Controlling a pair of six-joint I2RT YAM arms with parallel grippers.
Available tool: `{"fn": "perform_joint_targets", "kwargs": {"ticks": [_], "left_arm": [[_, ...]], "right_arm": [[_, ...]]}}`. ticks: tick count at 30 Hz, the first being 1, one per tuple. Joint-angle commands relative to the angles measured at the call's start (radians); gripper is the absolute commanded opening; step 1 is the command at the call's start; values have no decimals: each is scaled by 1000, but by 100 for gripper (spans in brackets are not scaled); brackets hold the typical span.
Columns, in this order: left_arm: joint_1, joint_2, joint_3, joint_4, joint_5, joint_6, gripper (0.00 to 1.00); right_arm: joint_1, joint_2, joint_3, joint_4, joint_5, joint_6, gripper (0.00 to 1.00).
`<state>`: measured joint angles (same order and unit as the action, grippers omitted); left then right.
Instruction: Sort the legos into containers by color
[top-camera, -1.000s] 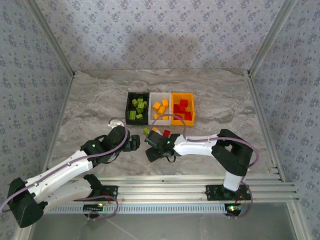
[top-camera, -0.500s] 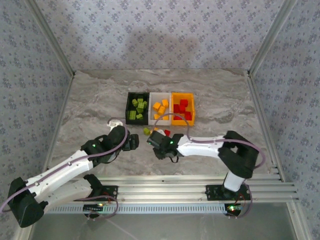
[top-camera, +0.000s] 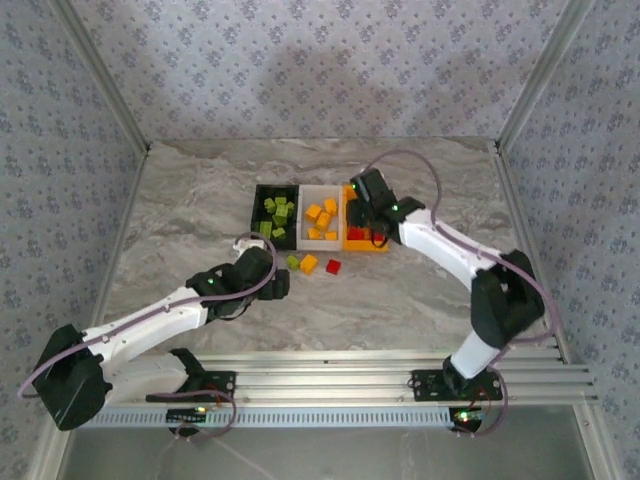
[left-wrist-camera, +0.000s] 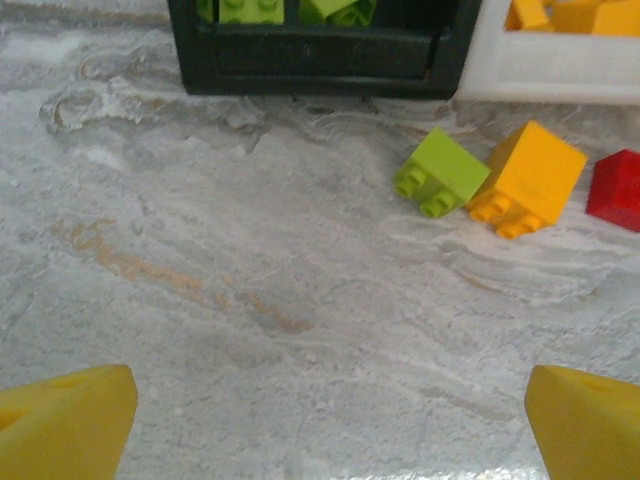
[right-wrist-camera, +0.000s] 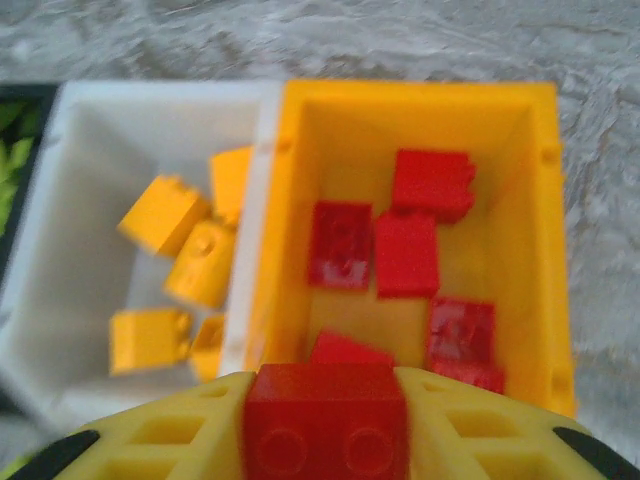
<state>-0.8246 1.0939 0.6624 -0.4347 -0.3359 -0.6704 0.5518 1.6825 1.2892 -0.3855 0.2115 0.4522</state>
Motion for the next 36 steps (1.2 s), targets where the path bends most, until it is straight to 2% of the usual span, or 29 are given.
{"fn": "perform_joint_targets", "kwargs": {"ticks": [1, 2, 3, 7, 12, 16, 20, 27, 33, 36], "left_arm": [[5, -22, 1, 92, 19, 42, 100], [5, -26, 0, 97, 29, 45, 100], [6, -24, 9, 88, 36, 44, 100], [9, 11, 66, 0, 21, 29, 99], [9, -21, 18, 53, 37, 24, 99], [9, -90, -34, 88, 26, 2, 99], [10, -139, -67, 100, 31, -3, 99], [9, -171, -82, 88, 53, -12, 100], [10, -202, -101, 96, 54, -14, 99], [9, -201, -104, 99, 53, -12, 99]], "right_arm": [[-48, 102, 84, -9, -20, -29, 54], [-58, 118, 107, -11, -28, -25, 67], [-61, 121, 120, -6, -30, -23, 76], [-36, 42, 71, 26, -42, 3, 82], [84, -129, -125, 34, 42, 154, 83], [201, -185, -272, 71, 121, 309, 84], [260, -130, -329, 147, 137, 370, 83], [264, 35, -280, 227, 105, 337, 76], [259, 123, -219, 142, 103, 331, 73], [258, 158, -196, 96, 102, 335, 67]]}}
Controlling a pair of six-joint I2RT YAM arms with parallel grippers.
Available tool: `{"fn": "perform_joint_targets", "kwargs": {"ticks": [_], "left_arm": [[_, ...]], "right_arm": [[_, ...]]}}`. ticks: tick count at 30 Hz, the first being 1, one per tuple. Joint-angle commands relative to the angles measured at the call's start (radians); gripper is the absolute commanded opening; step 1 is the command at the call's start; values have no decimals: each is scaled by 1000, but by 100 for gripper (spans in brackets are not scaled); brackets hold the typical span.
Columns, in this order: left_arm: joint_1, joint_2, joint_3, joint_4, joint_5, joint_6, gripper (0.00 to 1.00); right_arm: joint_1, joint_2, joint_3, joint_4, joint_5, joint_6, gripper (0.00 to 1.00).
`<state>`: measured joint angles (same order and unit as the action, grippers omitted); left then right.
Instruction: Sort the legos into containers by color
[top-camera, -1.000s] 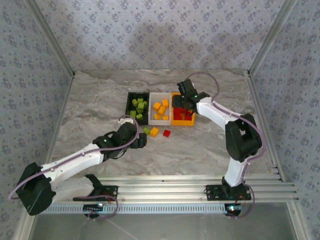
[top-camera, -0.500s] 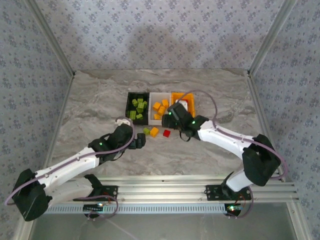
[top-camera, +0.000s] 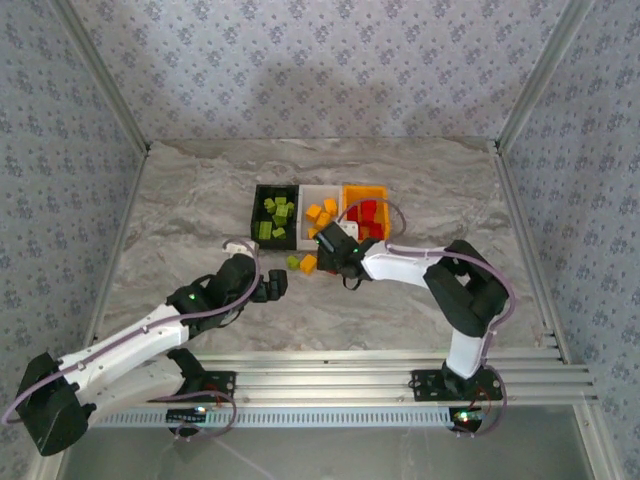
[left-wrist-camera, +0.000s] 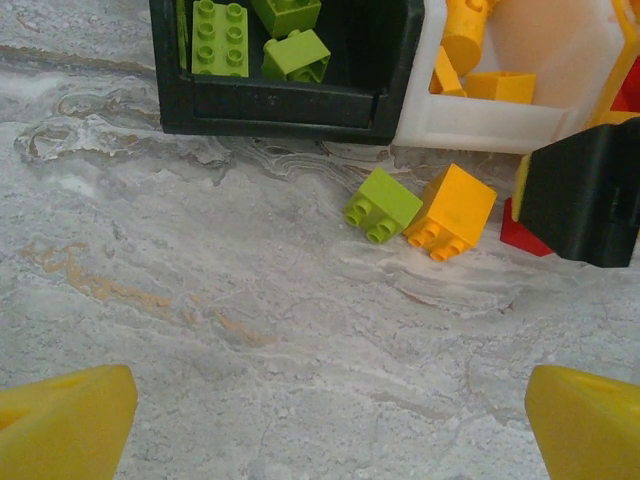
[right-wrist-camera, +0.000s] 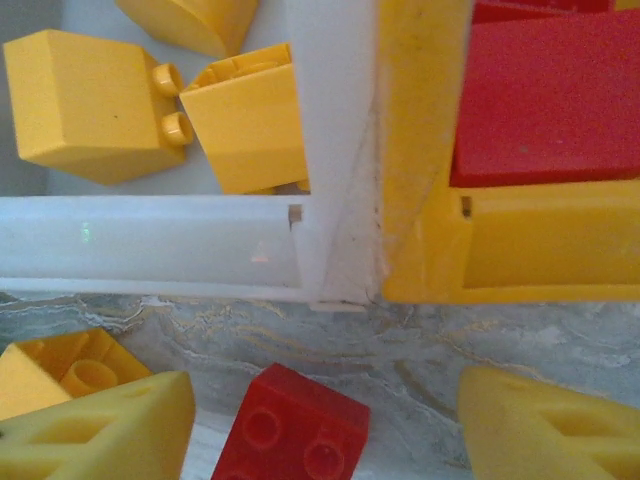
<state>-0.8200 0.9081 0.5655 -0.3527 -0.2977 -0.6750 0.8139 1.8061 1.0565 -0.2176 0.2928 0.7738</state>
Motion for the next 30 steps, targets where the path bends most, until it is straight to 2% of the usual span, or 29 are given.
{"fn": "perform_joint_targets", "kwargs": {"ticks": [1, 6, 11, 16, 20, 23, 30], "left_arm": [[5, -13, -7, 17, 14, -9, 99], [4, -12, -7, 12, 14, -6, 99], [5, -9, -6, 12, 14, -5, 99], [5, 2, 2, 8, 7, -3, 99], [5, 3, -6, 26, 5, -11, 99], [5, 8, -8, 41, 3, -17, 99], [5, 28, 10, 18, 9, -21, 99]], "right_arm": [[-4, 40, 39, -84, 21, 14, 64], [-4, 27, 5, -126, 5, 28, 48], [-2, -68, -82, -122, 0, 29, 35], [-19, -254, -127, -152, 23, -34, 32], [-80, -362, -74, -172, 4, -134, 33], [-148, -317, 21, -182, -46, -216, 33], [-270, -98, 240, -189, -40, -266, 38]]}}
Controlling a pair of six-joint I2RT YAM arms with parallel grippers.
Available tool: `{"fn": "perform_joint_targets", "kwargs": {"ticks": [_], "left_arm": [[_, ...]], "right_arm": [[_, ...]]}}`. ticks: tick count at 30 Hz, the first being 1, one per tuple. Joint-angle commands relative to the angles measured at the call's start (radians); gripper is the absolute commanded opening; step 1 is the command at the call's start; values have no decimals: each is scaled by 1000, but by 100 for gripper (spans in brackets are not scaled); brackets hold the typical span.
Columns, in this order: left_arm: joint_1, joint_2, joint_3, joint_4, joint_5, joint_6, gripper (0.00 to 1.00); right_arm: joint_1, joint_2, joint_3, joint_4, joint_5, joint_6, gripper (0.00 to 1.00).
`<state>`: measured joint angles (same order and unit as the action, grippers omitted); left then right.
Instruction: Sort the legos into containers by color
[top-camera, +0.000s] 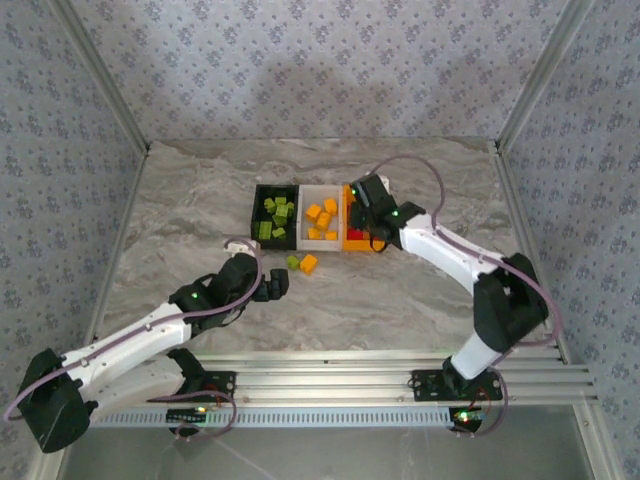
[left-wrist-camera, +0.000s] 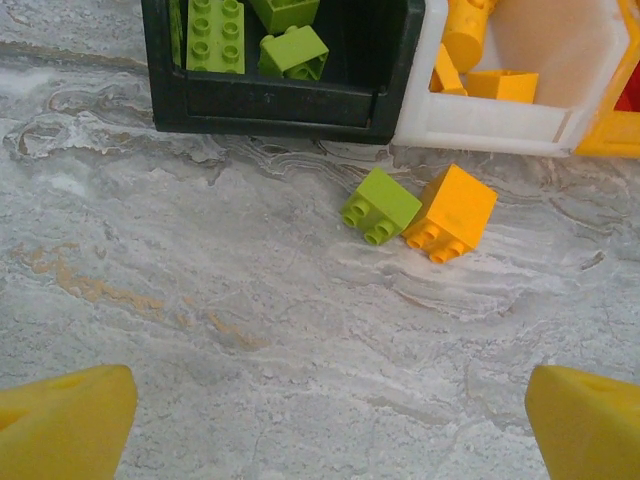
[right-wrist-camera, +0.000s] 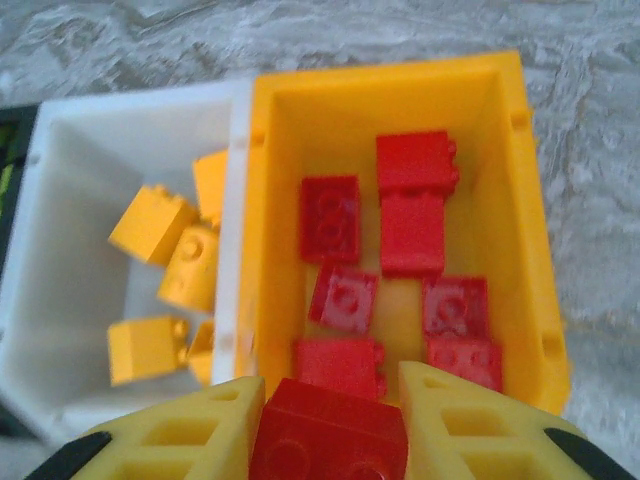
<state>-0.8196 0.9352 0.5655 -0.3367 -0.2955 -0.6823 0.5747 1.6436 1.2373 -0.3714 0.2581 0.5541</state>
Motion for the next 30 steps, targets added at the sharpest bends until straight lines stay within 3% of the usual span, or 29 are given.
{"fn": "perform_joint_targets", "kwargs": {"ticks": [1, 4, 7, 17, 24, 30], "left_arm": [[4, -1, 10, 0, 6, -14, 99], [5, -4, 10, -8, 9, -16, 99], [5, -1, 9, 1, 8, -12, 99], [85, 136, 53, 127, 72, -52, 92], [117, 6, 17, 84, -3, -78, 99], [120, -72, -7, 23, -9, -90, 99]], "right_arm": [[-44, 91, 81, -33, -10, -49, 41], [-68, 133, 139, -31, -38, -58, 69], [-45, 90, 117, 13, -46, -70, 78], [165, -76, -148, 175, -92, 140, 80], [290, 32, -175, 214, -31, 347, 82], [311, 144, -108, 213, -9, 378, 80]]}}
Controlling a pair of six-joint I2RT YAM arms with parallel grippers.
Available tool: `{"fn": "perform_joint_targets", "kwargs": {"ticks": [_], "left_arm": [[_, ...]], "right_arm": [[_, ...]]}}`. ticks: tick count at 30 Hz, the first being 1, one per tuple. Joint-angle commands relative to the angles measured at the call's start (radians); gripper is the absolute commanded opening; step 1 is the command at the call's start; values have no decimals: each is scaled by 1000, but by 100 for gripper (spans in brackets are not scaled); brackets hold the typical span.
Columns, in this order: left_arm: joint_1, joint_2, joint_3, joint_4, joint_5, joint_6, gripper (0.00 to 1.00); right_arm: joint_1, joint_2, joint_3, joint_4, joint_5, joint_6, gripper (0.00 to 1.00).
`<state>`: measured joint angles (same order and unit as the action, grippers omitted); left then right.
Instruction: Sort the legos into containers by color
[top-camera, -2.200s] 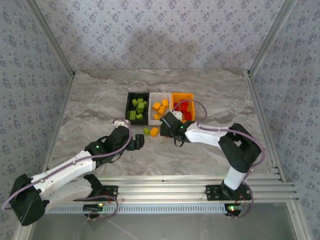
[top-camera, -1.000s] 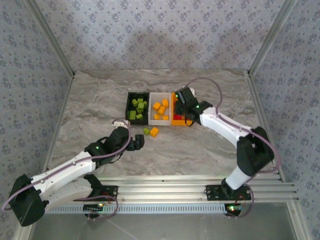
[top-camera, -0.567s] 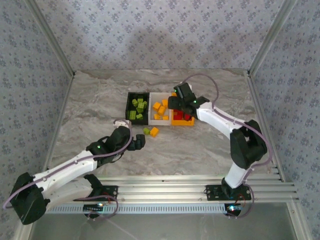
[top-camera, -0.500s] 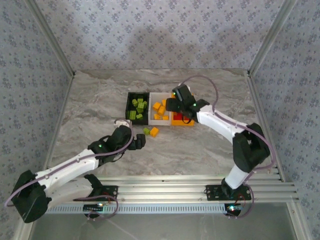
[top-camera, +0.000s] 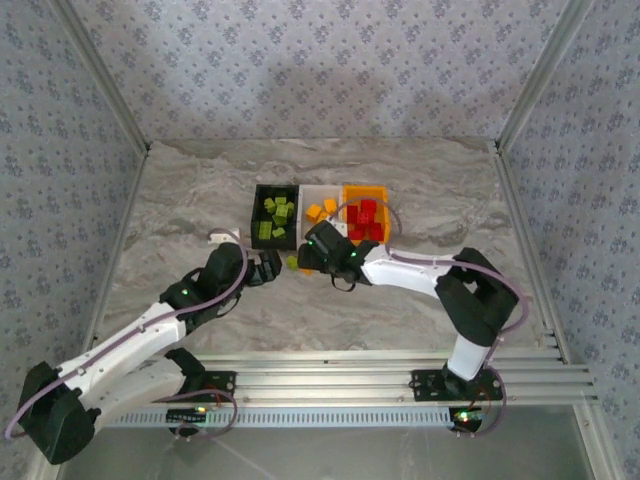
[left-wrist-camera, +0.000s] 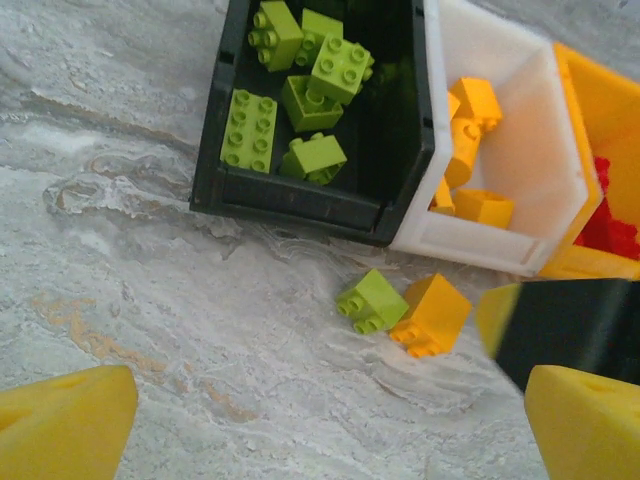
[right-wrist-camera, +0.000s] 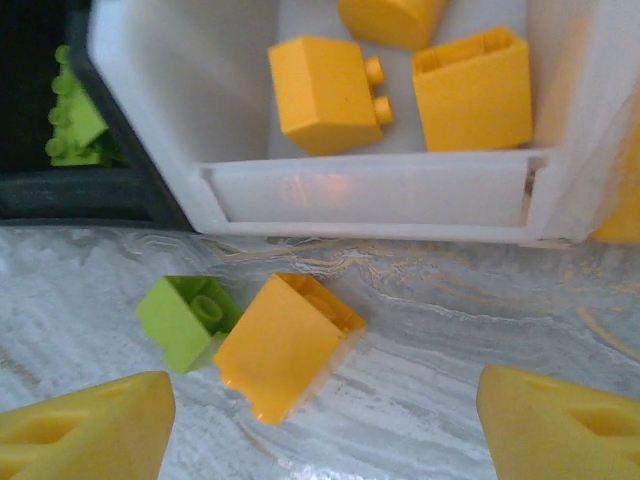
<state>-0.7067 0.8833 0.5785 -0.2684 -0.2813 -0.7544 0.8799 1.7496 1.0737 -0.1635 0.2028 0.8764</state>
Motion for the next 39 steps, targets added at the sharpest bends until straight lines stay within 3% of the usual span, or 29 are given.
{"fn": "perform_joint_targets", "kwargs": {"ticks": [1, 9, 15, 23, 29, 33, 37, 39], "left_arm": [[7, -30, -26, -47, -22, -20, 99], [7, -73, -63, -22, -8, -22, 99], [7, -75, -63, -20, -8, -12, 100], [6, -64, -49, -29, -12, 5, 99], [7, -36, -27, -32, -7, 22, 100], [7, -11, -12, -32, 6, 31, 99], [7, 2, -10, -26, 13, 29, 99], [6, 5, -15, -23, 14, 25, 99]], "right_arm": [[12, 55, 68, -2, 55, 57, 80], [19, 148, 111, -47, 90, 88, 77], [26, 173, 106, -101, 53, 104, 66], [41, 62, -42, -133, 44, 110, 41], [37, -99, -159, -157, 100, 72, 35], [33, -182, -161, -210, 112, 9, 40], [35, -183, -144, -222, 92, -18, 66], [40, -168, -143, -215, 85, -15, 71]]}}
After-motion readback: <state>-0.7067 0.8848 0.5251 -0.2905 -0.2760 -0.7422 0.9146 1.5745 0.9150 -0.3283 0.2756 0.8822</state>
